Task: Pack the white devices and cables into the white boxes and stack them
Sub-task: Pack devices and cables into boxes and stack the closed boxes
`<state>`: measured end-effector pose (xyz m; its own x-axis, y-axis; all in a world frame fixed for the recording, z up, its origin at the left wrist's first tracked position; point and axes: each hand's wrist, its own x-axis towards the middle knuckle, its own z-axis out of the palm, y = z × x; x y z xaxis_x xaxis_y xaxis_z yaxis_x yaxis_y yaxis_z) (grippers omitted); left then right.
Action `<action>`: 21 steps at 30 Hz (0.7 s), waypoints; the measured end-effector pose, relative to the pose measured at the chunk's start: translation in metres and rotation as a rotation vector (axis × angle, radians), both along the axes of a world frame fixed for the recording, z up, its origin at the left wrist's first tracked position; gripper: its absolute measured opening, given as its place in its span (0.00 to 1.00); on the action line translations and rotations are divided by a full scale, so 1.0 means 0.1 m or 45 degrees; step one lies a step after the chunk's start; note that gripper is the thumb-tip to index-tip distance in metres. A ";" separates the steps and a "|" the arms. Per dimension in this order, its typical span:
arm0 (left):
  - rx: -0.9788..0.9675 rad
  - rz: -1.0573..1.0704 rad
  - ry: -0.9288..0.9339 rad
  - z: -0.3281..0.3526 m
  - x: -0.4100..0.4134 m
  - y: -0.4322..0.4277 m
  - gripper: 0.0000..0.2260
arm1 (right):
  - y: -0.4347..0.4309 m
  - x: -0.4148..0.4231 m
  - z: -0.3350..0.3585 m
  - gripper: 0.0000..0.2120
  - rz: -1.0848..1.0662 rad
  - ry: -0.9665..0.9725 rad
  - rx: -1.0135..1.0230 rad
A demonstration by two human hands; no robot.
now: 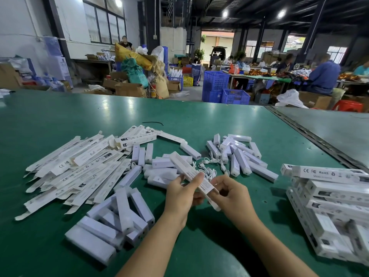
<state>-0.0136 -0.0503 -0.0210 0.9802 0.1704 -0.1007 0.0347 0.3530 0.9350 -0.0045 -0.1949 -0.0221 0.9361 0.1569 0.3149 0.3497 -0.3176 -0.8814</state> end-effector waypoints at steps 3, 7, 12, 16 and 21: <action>0.020 -0.001 -0.067 -0.02 0.01 -0.01 0.18 | 0.00 0.00 0.00 0.08 -0.047 0.013 -0.005; 0.151 -0.054 -0.188 -0.04 0.02 -0.01 0.31 | 0.01 0.01 0.02 0.05 -0.142 0.030 0.035; 0.550 -0.246 -0.368 -0.11 -0.01 0.00 0.34 | -0.04 0.03 0.01 0.09 -0.248 0.013 0.064; 0.679 -0.212 -0.428 -0.12 -0.02 0.01 0.35 | -0.03 -0.02 0.04 0.08 -0.140 -0.095 0.007; 0.662 -0.024 -0.476 -0.10 0.01 0.06 0.16 | -0.04 -0.08 0.10 0.05 0.111 -0.449 -0.092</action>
<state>-0.0131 -0.0440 -0.0314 0.9364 0.0873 0.3398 -0.3252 -0.1474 0.9341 -0.0123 -0.1991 -0.0117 0.7543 0.2646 0.6009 0.6563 -0.3303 -0.6784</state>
